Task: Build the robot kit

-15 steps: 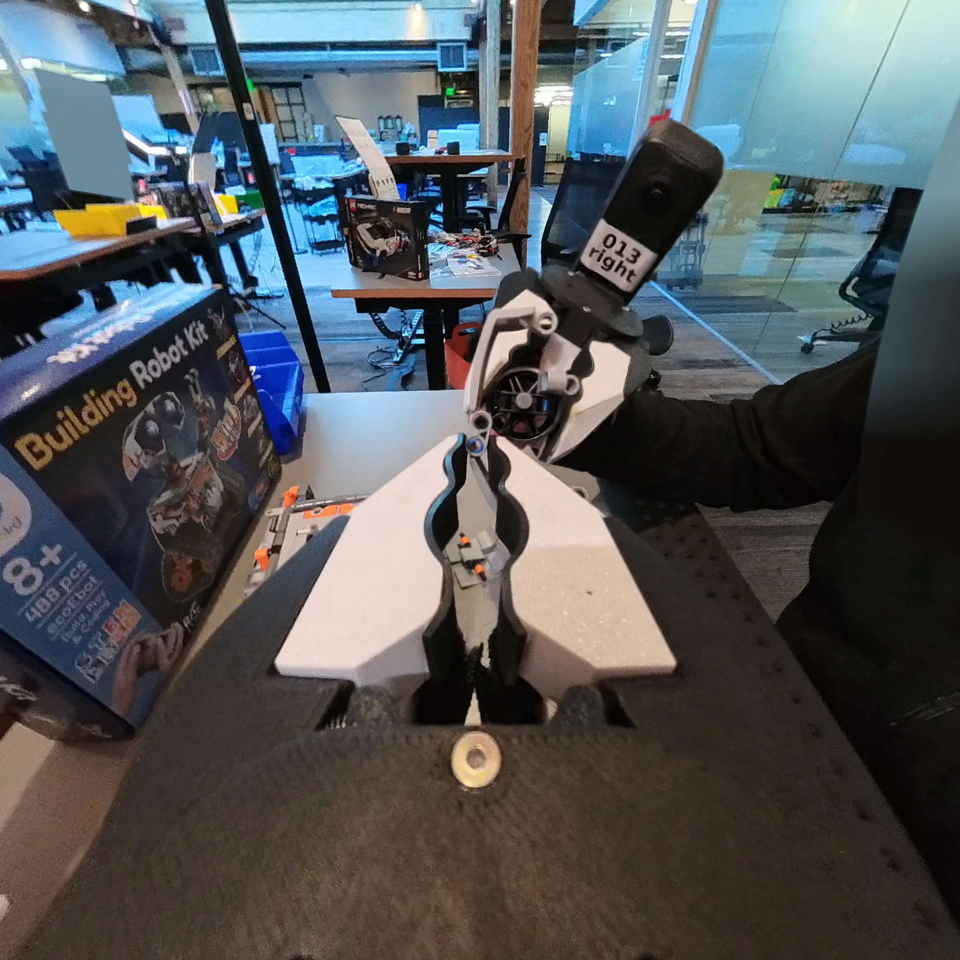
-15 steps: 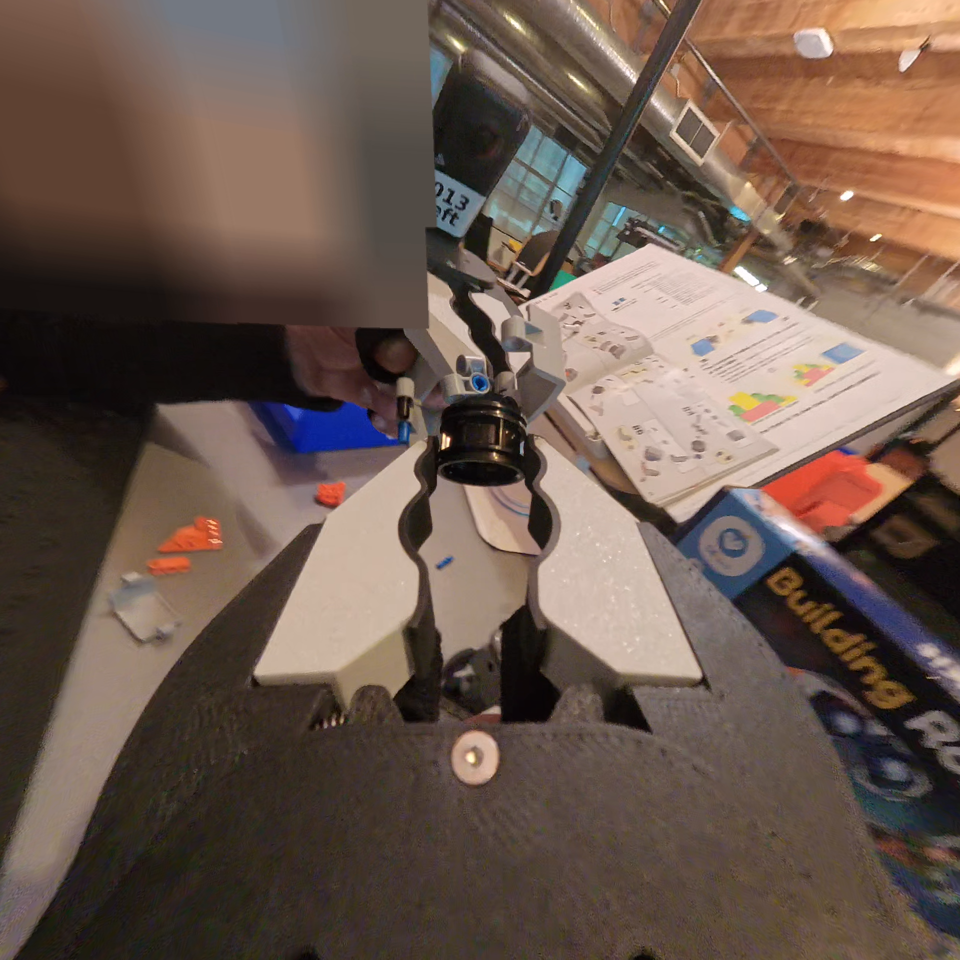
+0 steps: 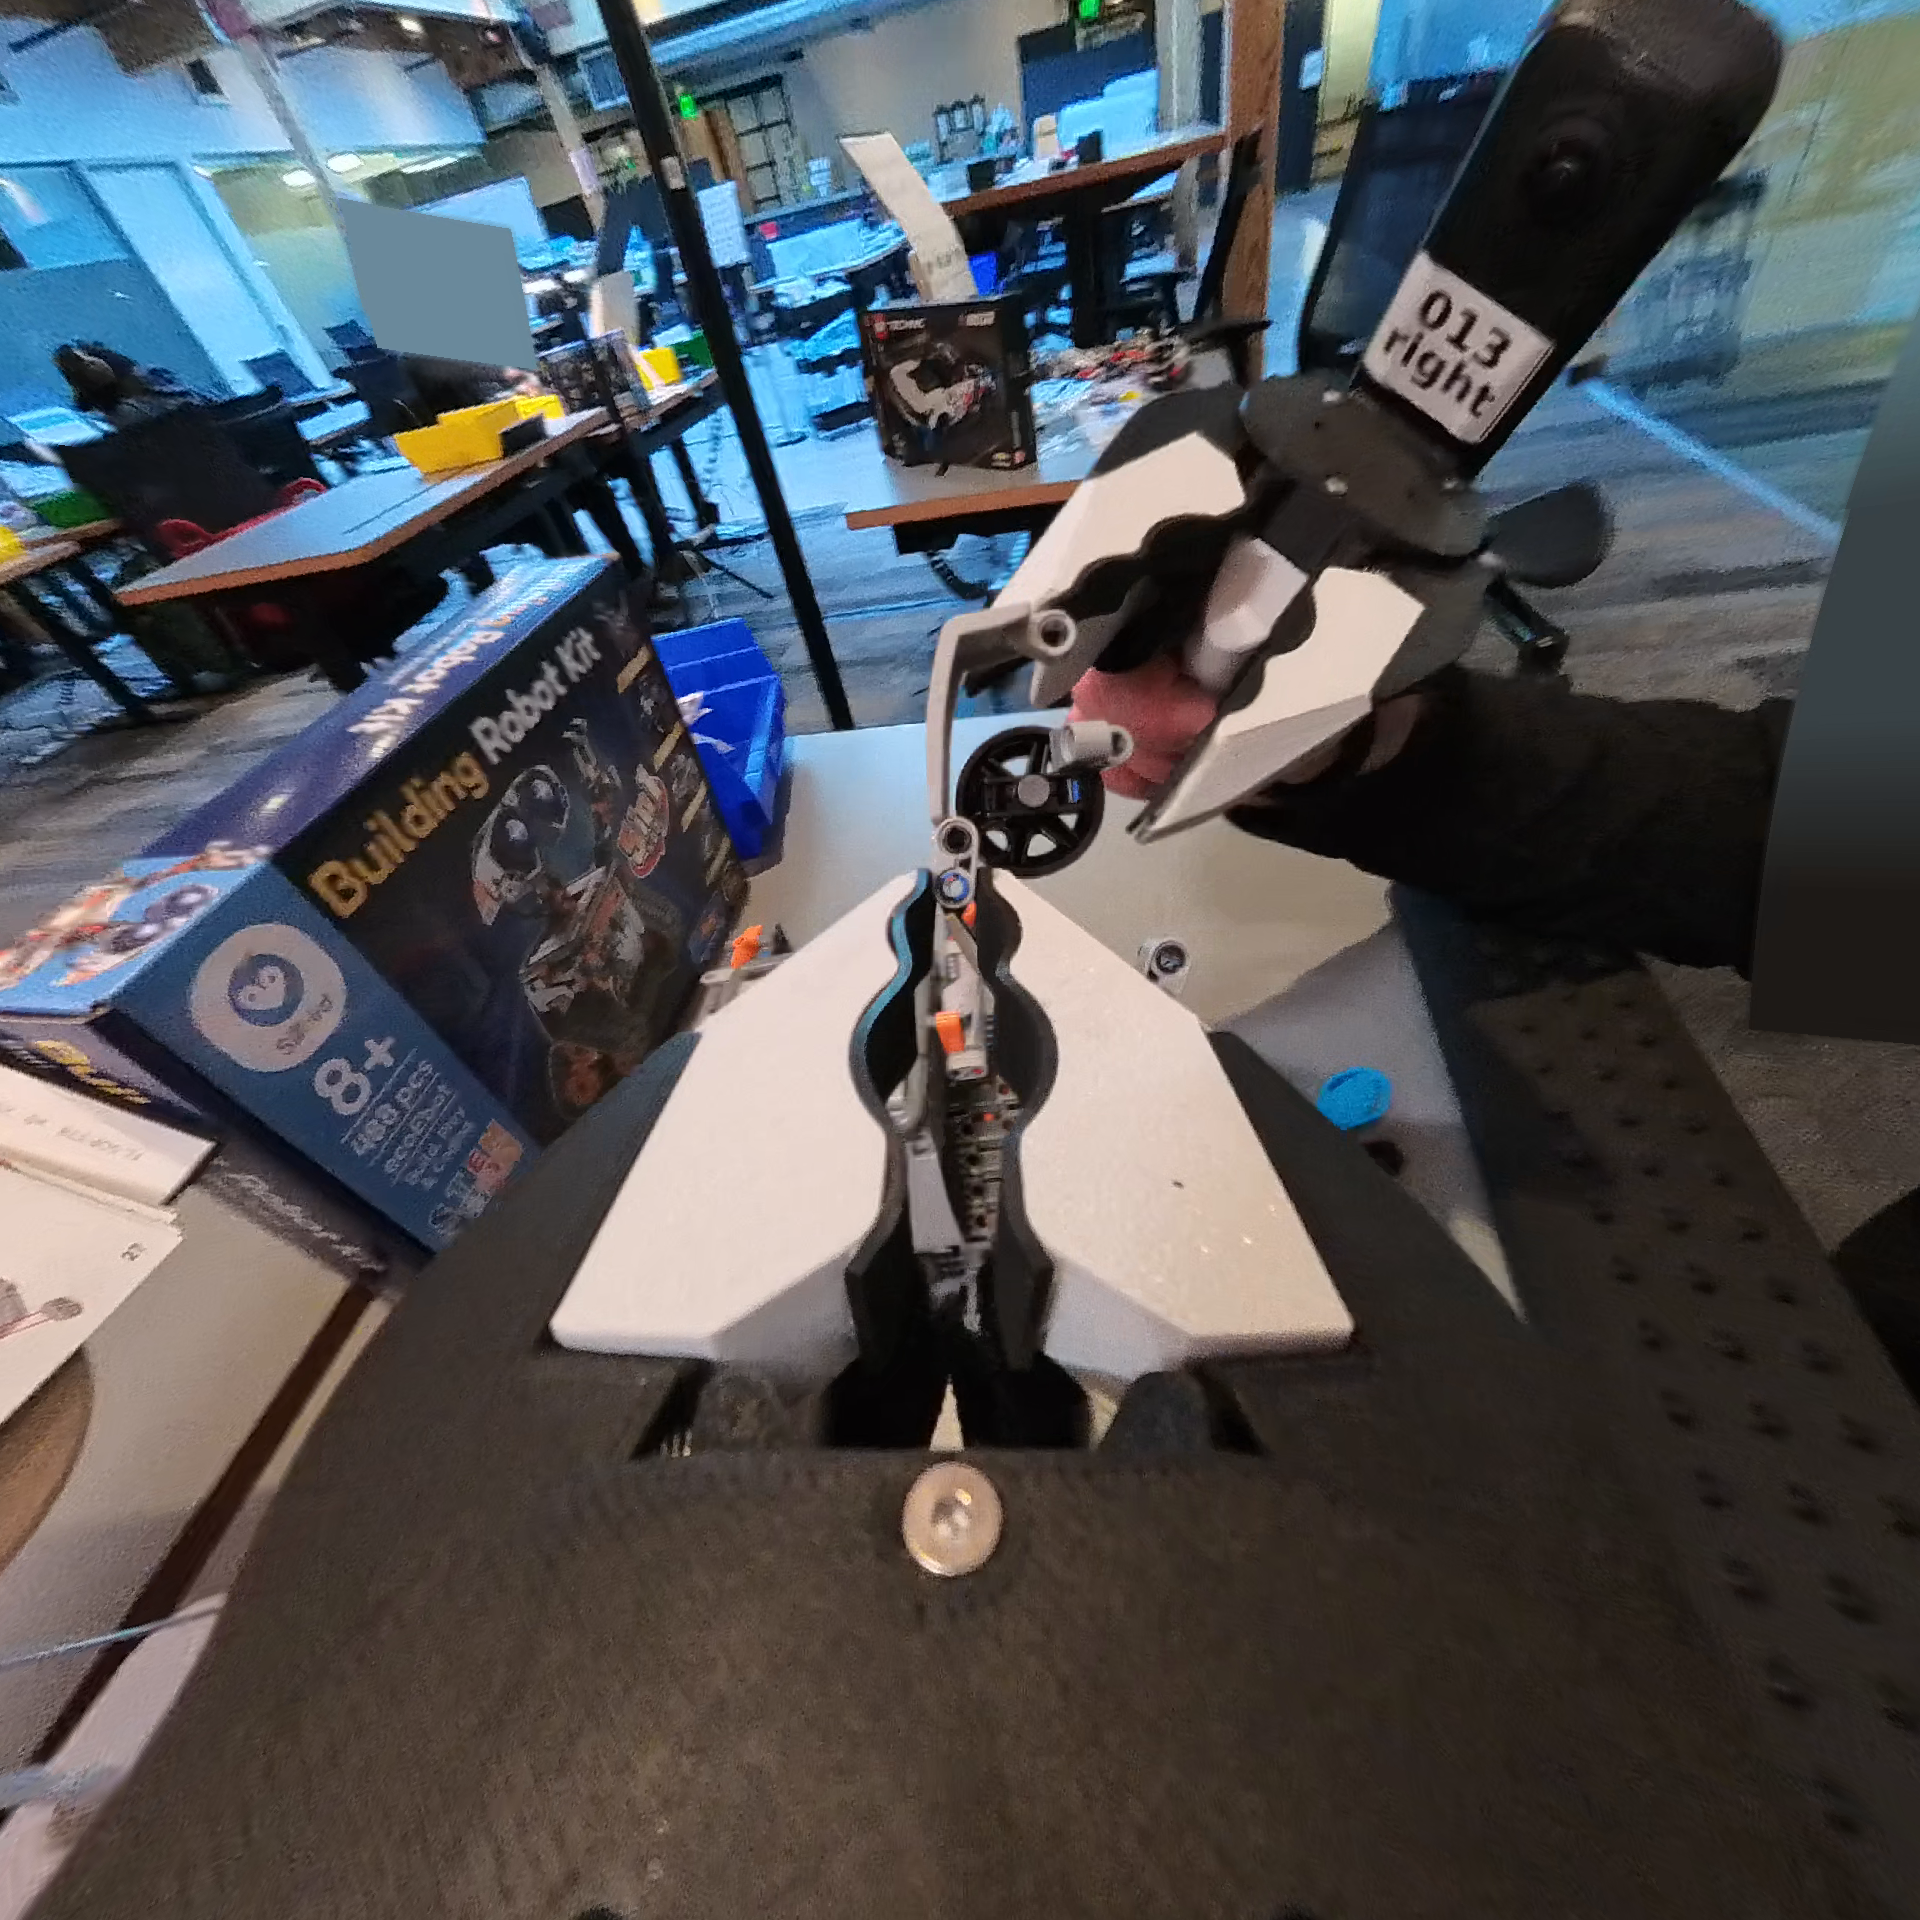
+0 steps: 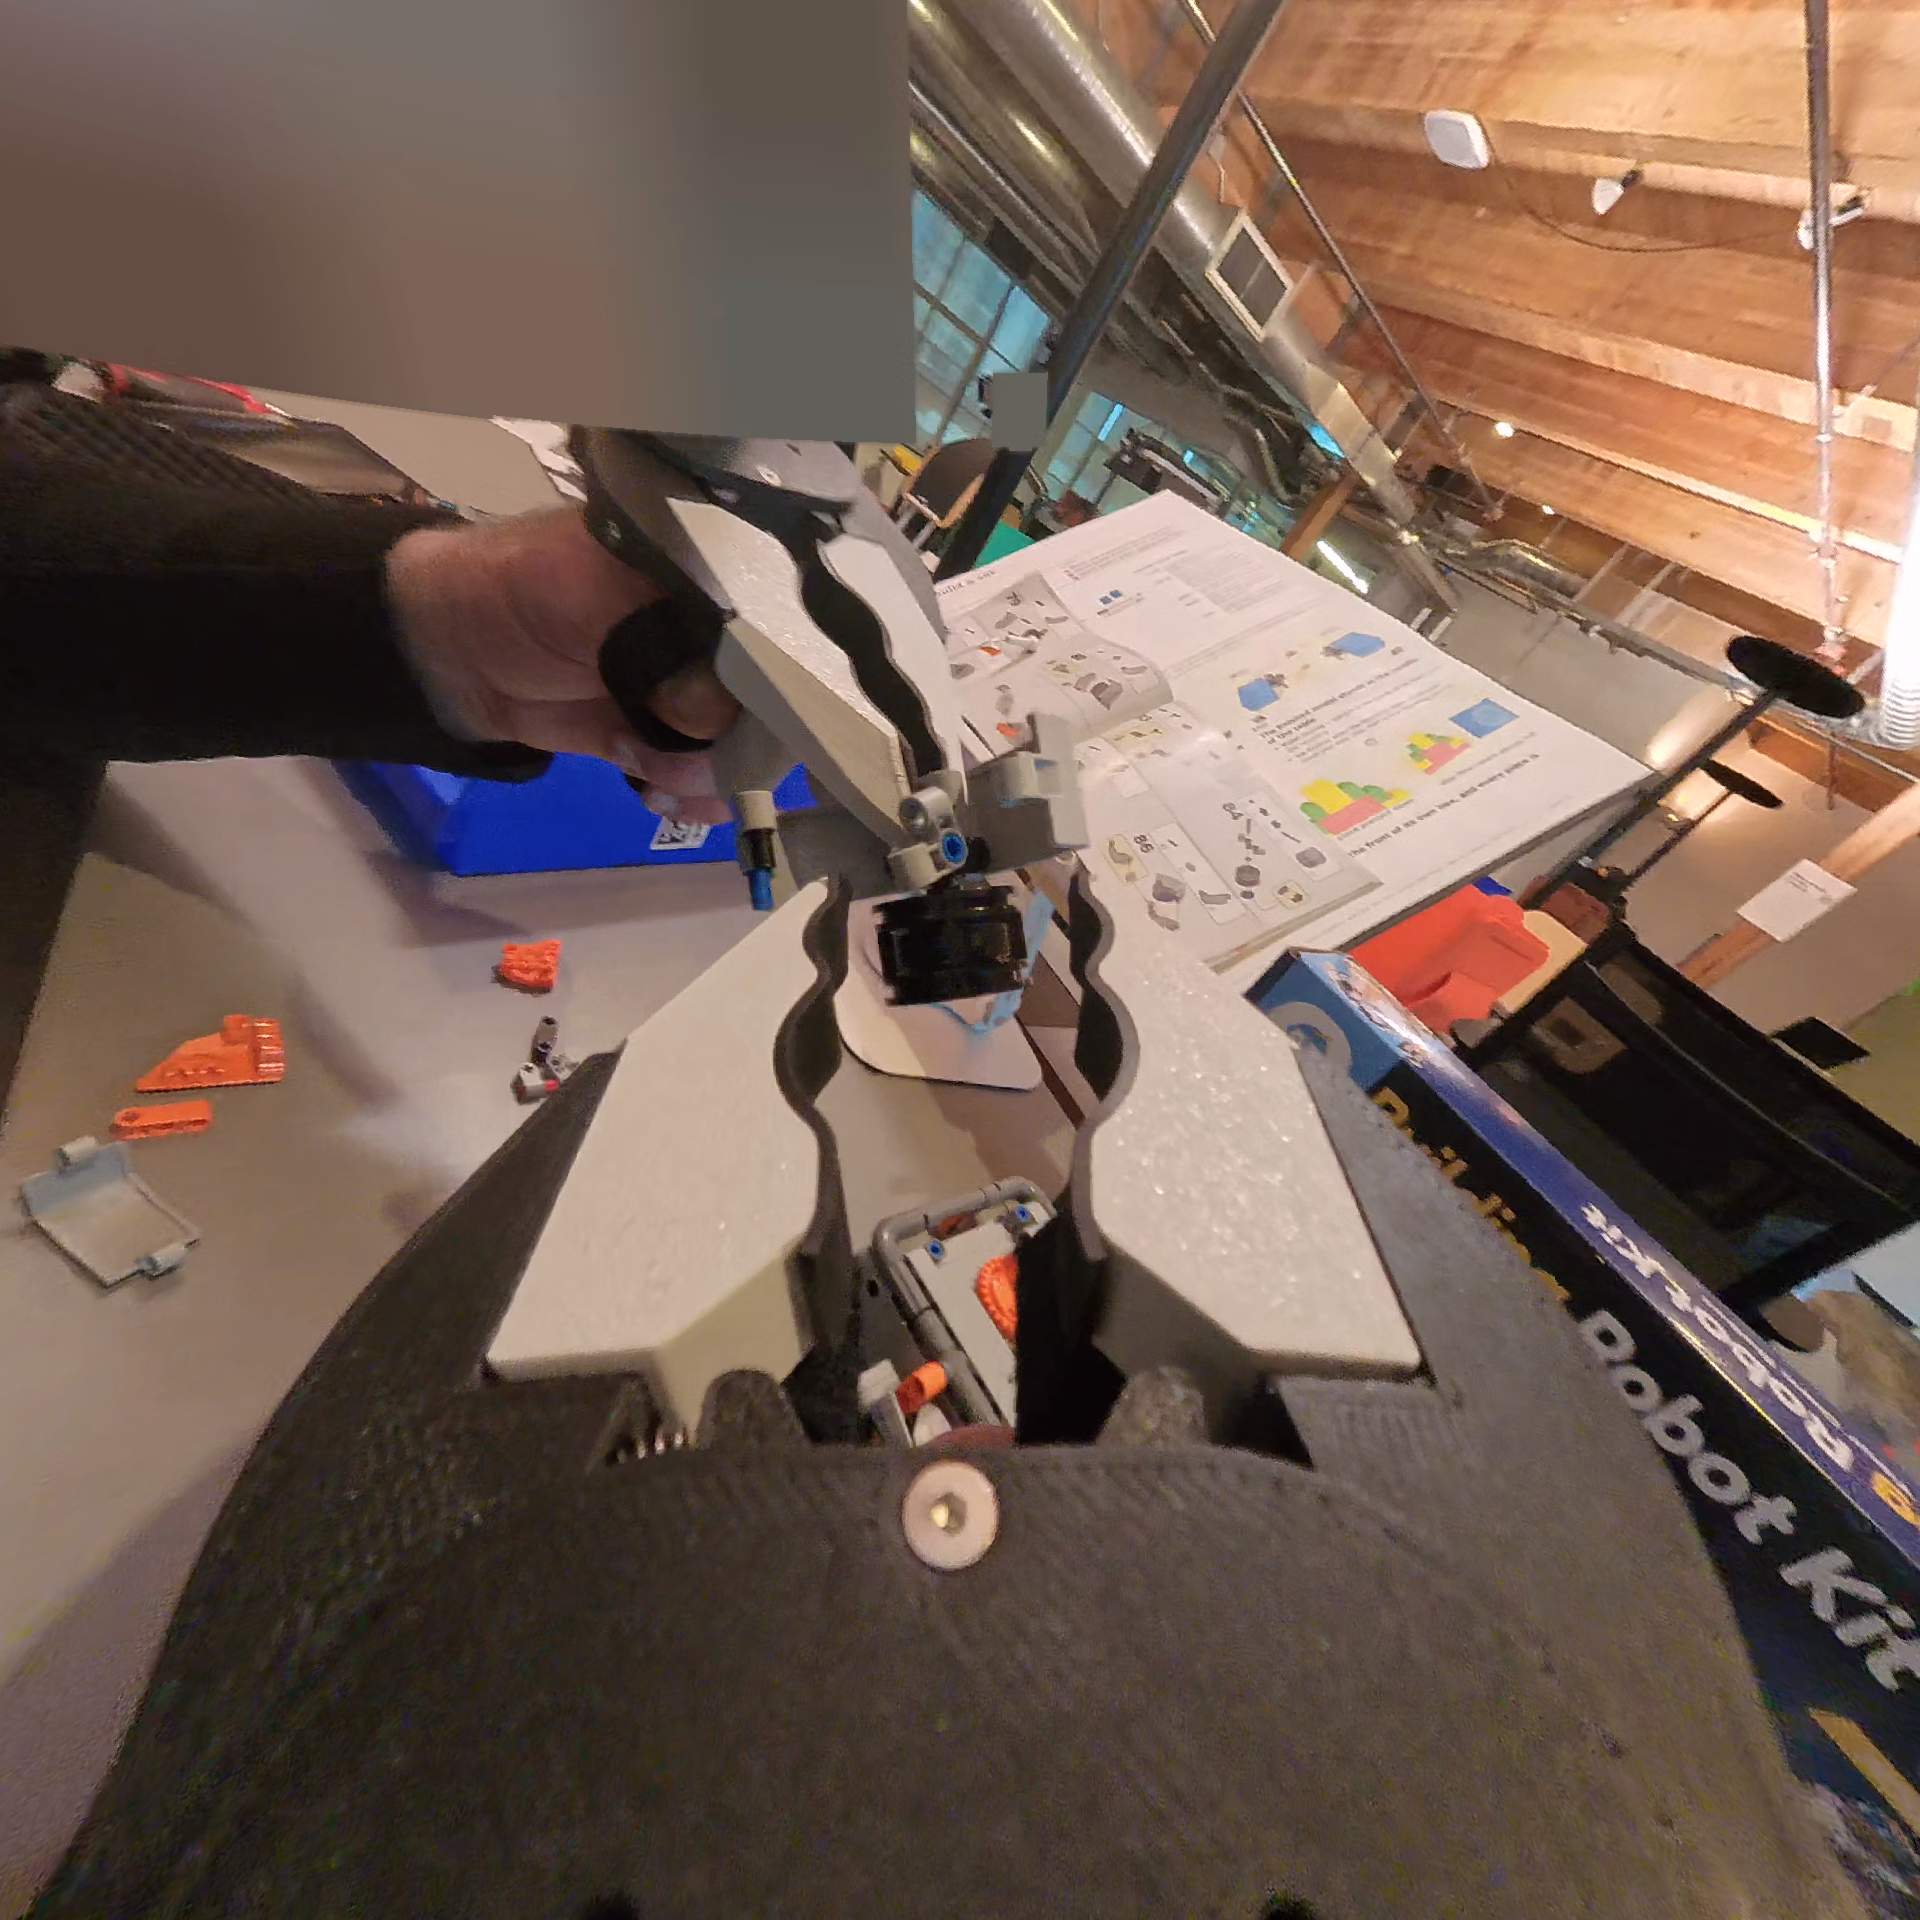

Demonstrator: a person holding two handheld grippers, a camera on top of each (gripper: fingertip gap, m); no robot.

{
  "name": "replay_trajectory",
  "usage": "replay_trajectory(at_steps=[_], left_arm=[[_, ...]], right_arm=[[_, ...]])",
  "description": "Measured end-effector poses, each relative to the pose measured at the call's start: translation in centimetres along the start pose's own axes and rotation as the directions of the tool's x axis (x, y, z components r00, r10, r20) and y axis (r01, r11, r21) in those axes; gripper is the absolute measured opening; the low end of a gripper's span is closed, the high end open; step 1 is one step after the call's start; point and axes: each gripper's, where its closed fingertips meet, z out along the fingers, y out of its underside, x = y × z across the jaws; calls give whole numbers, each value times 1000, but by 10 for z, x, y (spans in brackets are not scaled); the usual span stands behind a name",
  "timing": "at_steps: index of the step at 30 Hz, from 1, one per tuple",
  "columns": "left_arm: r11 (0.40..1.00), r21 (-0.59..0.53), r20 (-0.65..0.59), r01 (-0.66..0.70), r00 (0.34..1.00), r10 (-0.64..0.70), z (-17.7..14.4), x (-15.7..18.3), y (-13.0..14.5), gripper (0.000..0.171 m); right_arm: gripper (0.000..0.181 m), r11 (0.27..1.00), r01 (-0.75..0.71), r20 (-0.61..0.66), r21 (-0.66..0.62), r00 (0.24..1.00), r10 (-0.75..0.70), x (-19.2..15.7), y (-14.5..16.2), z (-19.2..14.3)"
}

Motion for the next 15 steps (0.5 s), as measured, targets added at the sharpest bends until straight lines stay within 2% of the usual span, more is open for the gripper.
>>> replay_trajectory(at_steps=[2, 4, 5, 6, 15], left_arm=[[998, -36, 26, -47, 999, 48, 3, 2, 2, 4], [995, -61, 58, -83, 995, 86, 4, 3, 3, 4], [992, -81, 67, -101, 992, 107, 5, 4, 4, 5], [988, -93, 71, -122, 989, 129, 6, 5, 5, 5], [973, -124, 128, -193, 970, 208, 8, 5, 3, 4]], right_arm=[[50, 1000, 3, -42, -29, 999, -4, 7, 5, 1], [52, 999, 33, -31, -36, 999, -34, 4, 6, 2], [49, 997, 53, -33, -47, 998, -55, 3, 7, 3], [39, 995, 78, -33, -54, 996, -79, 1, 7, 3], [31, 992, 108, -52, -63, 992, -112, 4, 10, 1]])
